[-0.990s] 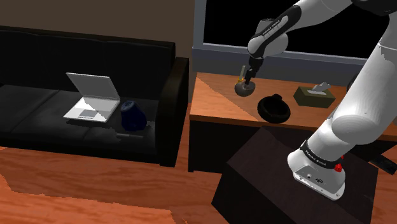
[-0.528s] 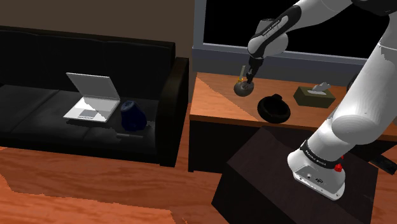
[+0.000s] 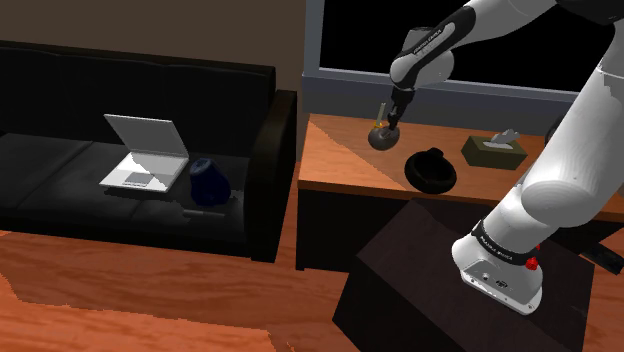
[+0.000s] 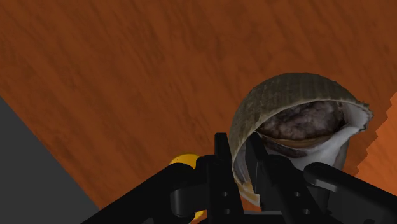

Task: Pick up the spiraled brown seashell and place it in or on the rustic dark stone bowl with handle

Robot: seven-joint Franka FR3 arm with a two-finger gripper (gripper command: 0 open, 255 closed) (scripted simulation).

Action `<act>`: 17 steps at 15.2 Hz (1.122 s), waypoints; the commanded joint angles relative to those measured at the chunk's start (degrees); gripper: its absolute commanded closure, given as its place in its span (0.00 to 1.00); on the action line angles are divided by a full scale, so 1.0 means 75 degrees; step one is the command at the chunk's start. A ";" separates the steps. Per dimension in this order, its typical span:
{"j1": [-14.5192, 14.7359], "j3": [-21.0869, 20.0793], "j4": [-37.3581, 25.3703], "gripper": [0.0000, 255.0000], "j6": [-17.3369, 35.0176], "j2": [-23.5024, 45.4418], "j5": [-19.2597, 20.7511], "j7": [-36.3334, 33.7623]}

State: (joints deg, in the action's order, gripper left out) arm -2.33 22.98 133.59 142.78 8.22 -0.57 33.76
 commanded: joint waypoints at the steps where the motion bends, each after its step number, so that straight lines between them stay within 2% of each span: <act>1: 0.0025 0.0025 -0.0018 1.00 -0.0173 -0.0173 0.0104 -0.0072; 17: 0.0093 0.0063 -0.0578 1.00 -0.1816 -0.1337 0.0690 -0.0438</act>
State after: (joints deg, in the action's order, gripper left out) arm -1.69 23.52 129.48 129.92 -1.24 4.36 30.73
